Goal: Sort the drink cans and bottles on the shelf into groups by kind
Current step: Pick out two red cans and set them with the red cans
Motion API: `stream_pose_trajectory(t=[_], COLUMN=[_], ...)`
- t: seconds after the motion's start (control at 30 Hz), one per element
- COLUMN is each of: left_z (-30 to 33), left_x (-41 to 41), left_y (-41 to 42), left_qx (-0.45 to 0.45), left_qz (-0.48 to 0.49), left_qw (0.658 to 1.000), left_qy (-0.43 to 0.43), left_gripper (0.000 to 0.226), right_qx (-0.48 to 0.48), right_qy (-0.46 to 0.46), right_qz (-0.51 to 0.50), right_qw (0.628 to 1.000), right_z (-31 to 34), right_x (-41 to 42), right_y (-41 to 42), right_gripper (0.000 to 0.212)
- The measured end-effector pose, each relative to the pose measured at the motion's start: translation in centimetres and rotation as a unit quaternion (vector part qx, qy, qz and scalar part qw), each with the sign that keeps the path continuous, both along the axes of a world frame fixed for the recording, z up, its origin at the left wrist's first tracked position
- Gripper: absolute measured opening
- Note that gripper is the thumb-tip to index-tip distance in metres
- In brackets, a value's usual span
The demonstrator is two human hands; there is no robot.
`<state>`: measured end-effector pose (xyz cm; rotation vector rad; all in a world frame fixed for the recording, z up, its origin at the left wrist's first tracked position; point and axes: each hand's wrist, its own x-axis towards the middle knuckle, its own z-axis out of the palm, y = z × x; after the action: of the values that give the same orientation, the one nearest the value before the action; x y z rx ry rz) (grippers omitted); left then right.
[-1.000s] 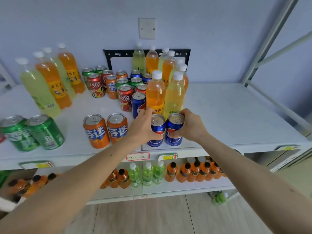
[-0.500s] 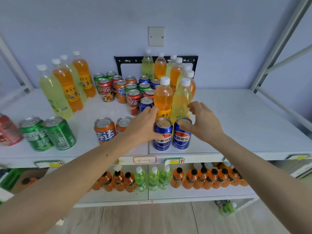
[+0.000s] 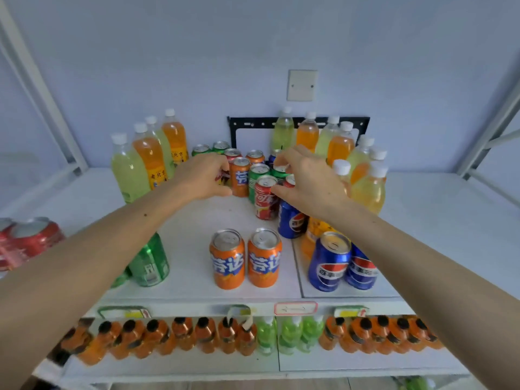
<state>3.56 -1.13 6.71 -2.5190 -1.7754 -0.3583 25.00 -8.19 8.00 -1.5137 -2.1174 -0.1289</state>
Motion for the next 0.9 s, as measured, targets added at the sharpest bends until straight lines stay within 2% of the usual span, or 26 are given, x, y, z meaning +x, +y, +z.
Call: stream_pose_trajectory(t=[0.23, 0.4, 0.6, 0.8, 0.9], left_z=[-1.4, -3.6, -5.5, -8.0, -8.7], left_x=[-6.1, -6.9, -6.1, -4.9, -4.7], left_y=[8.9, 14.0, 18.5, 21.0, 21.5], left_qx=[-0.050, -0.086, -0.115, -0.147, -0.145], left_qz=[-0.028, -0.021, 0.005, 0.031, 0.027], left_qw=[0.998, 0.996, 0.993, 0.988, 0.986], left_qy=[-0.016, -0.013, -0.015, -0.033, -0.080], left_gripper=[0.061, 0.086, 0.112, 0.103, 0.092], right_qx=[-0.091, -0.147, -0.192, -0.280, -0.317], right_qy=[-0.029, -0.057, -0.064, -0.072, -0.094], right_qz=[-0.063, -0.105, -0.101, -0.096, -0.101], right_qw=[0.993, 0.982, 0.974, 0.952, 0.938], right_z=[-0.8, -1.9, -3.1, -5.2, -6.3], right_x=[-7.3, -9.6, -10.9, -11.6, -11.7], right_y=[10.2, 17.1, 24.7, 30.3, 31.7], right_gripper=[0.050, 0.057, 0.068, 0.082, 0.074])
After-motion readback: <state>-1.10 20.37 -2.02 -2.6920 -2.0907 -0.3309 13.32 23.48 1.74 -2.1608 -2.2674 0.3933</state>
